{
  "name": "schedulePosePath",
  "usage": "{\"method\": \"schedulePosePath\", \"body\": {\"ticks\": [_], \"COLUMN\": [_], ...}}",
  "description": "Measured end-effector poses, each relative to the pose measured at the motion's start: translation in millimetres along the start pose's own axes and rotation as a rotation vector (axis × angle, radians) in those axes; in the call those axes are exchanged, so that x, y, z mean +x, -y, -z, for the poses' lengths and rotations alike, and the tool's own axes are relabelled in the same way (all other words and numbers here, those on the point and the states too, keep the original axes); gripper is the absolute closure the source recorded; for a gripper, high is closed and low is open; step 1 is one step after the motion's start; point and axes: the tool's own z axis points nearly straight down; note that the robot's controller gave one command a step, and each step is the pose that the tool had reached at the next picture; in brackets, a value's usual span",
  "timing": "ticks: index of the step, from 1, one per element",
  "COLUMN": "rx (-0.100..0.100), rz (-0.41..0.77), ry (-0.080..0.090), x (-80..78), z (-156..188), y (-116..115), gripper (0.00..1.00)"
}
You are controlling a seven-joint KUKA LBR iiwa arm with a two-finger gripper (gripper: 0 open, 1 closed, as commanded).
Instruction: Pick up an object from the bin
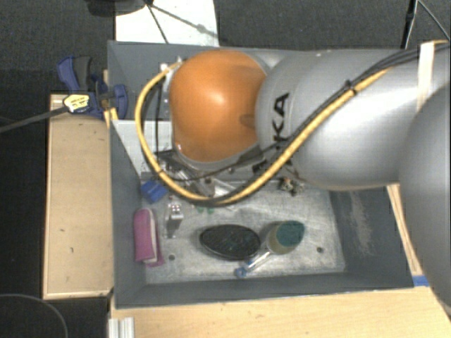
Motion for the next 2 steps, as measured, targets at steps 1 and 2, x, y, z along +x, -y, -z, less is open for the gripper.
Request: {"method": "schedulePosePath", "body": {"ticks": [1,2], "rx": [0.002,-0.002], "rz": [0.034,0.108], "ry": [0.002,0.016], "x": [-19.3,35.2], "z": [-166.7,-166.4], "y": [75.4,148.7], "gripper": [0.0,0.0]}}
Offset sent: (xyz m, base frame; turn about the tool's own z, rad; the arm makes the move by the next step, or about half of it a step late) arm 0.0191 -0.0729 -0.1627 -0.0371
